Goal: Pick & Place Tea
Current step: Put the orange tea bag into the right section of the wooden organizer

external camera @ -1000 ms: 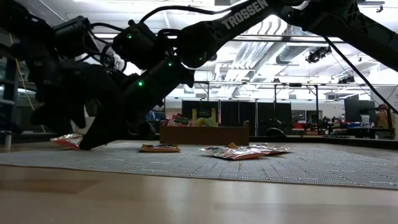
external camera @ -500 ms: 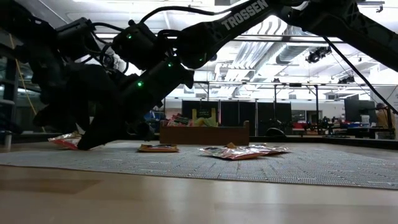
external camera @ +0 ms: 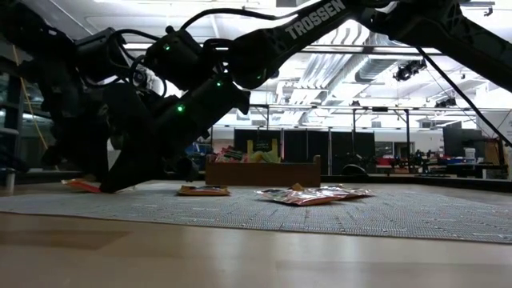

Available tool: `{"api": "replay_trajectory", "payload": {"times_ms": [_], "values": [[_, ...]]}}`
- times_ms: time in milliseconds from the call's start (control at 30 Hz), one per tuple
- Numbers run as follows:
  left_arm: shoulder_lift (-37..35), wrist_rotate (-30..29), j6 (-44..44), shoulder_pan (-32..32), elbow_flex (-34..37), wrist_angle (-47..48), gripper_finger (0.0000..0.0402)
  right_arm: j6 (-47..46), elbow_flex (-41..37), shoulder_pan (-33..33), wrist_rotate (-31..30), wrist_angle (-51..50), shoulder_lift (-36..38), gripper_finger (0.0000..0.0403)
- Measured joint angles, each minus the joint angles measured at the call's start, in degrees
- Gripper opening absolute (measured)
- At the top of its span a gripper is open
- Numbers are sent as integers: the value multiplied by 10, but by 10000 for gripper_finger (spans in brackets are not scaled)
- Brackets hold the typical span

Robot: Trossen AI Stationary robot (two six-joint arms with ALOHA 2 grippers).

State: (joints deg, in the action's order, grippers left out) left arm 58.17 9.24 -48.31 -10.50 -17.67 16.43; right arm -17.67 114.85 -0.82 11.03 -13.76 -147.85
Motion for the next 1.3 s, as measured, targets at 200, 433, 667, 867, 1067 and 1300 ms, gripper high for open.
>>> {"api": "replay_trajectory", "payload": {"times_ms": [200,433,667,867,1067,1300], "values": [[0,-4,1,0,0,0,1,0,0,0,1,1,6,0],[0,-6,3,0,0,-1,0,-3,1,4,14,-14,19,0],[-15,-31,16,0,-1,4,0,2,0,5,15,-97,58,0],[-30,-36,38,0,-2,2,0,4,1,8,33,-186,119,0],[-56,-53,103,0,-32,12,0,-5,1,8,46,-254,196,2],[-79,-60,188,1,-93,15,0,0,1,7,59,-328,298,6]]}}
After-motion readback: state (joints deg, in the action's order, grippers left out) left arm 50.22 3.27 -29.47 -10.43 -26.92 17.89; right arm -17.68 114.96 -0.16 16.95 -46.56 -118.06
